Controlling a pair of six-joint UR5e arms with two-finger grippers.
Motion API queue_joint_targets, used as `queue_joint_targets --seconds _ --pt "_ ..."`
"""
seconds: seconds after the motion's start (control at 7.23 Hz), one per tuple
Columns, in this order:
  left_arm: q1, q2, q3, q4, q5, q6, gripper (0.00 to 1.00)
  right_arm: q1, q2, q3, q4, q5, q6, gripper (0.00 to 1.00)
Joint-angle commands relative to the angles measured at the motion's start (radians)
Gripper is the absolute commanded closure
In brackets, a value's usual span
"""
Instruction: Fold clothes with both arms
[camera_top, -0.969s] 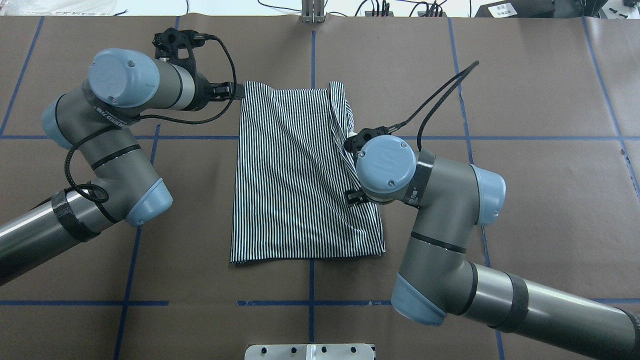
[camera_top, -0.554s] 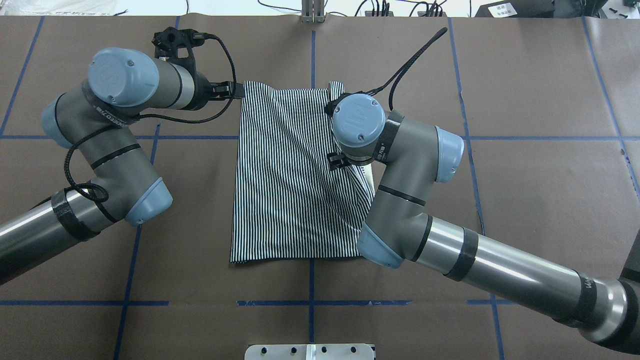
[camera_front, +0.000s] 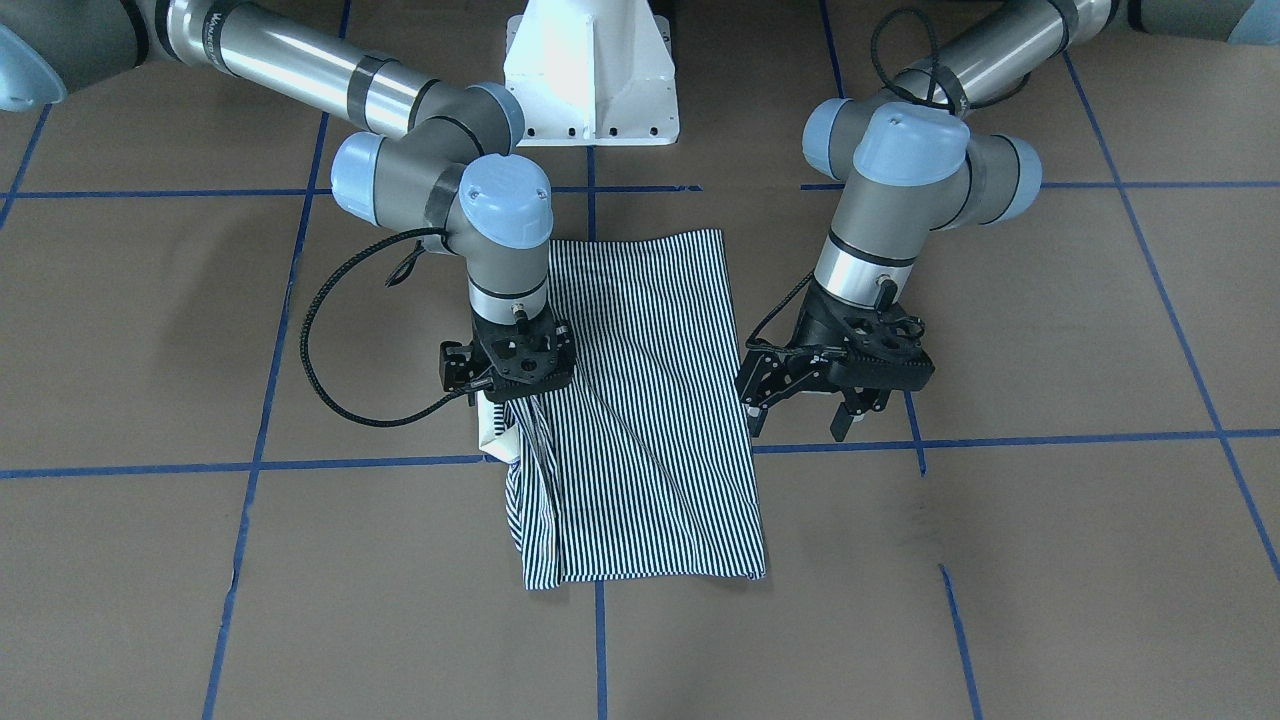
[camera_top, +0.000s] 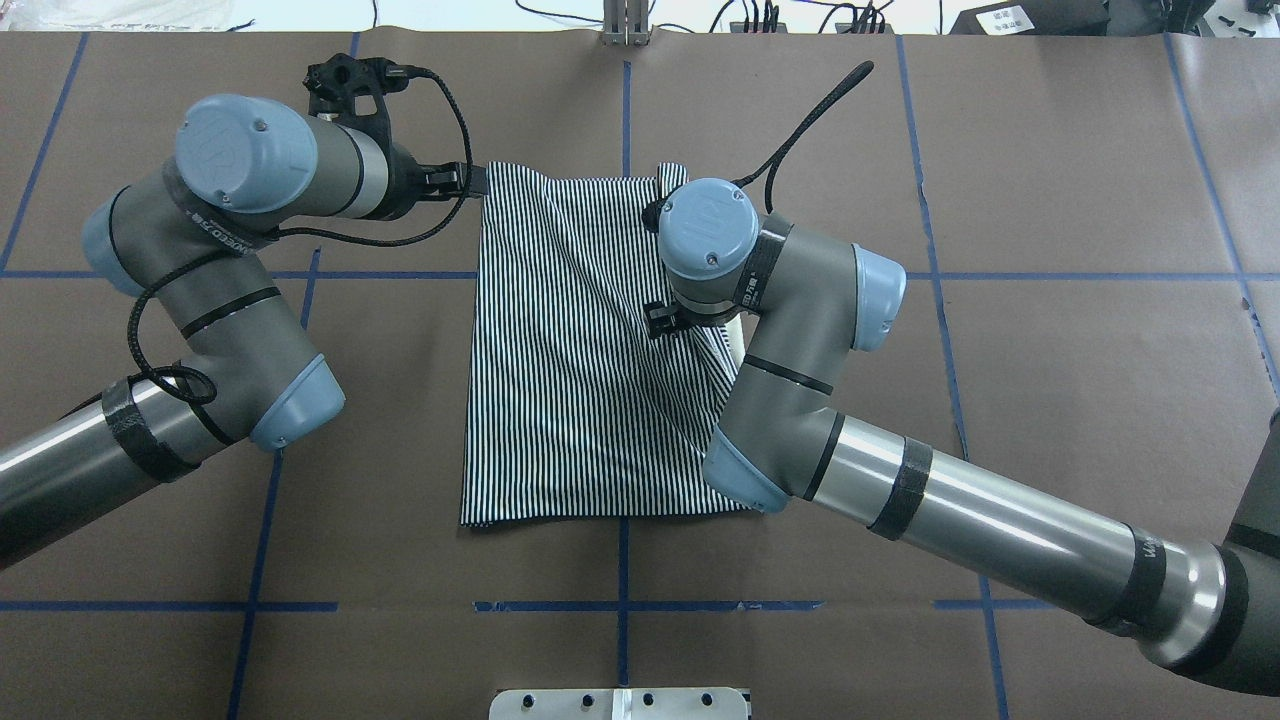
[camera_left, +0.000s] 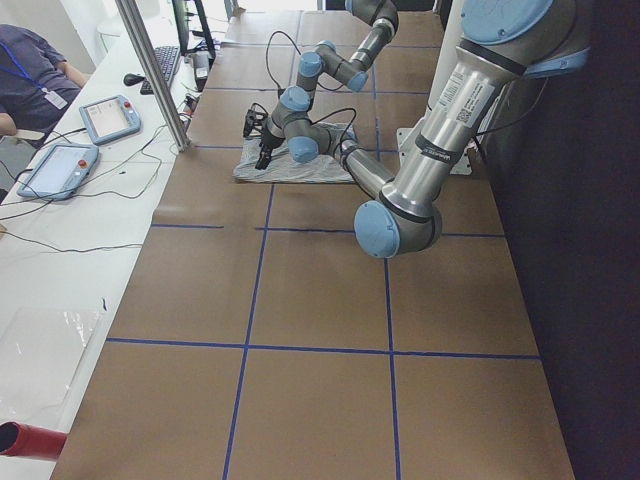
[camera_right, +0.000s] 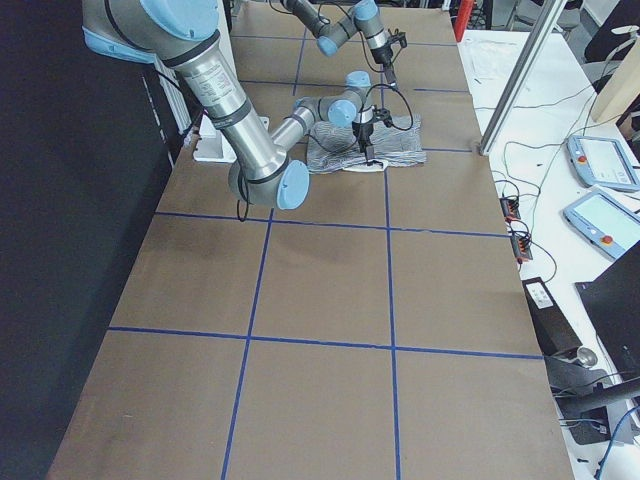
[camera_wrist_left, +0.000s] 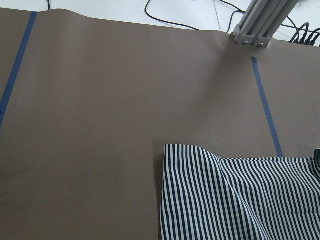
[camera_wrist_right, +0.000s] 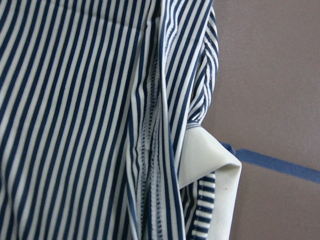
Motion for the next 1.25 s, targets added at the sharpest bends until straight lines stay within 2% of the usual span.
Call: queue_joint_targets --seconds 0.0,0.55,0.83,0.97,1.11 --pt "0.0 0.0 -0.001 0.0 0.0 0.0 0.0 0.013 -0.007 -0.002 -0.016 0.011 -0.008 0.0" --pt "0.001 -0.009 -0.001 -0.002 0.0 -0.003 0.0 0.057 -0.054 0.001 -0.036 0.017 -0.039 0.0" --pt "0.001 -0.009 -0.001 -0.002 0.0 -0.003 0.0 0.136 -0.164 0.074 -0.039 0.03 -0.154 0.0" --pt "0.001 -0.009 -0.002 0.0 0.0 -0.003 0.0 0.179 -0.165 0.096 -0.039 0.084 -0.175 0.0" --pt "0.001 -0.009 -0.005 0.003 0.0 -0.003 0.0 0.181 -0.138 0.092 -0.036 0.1 -0.175 0.0"
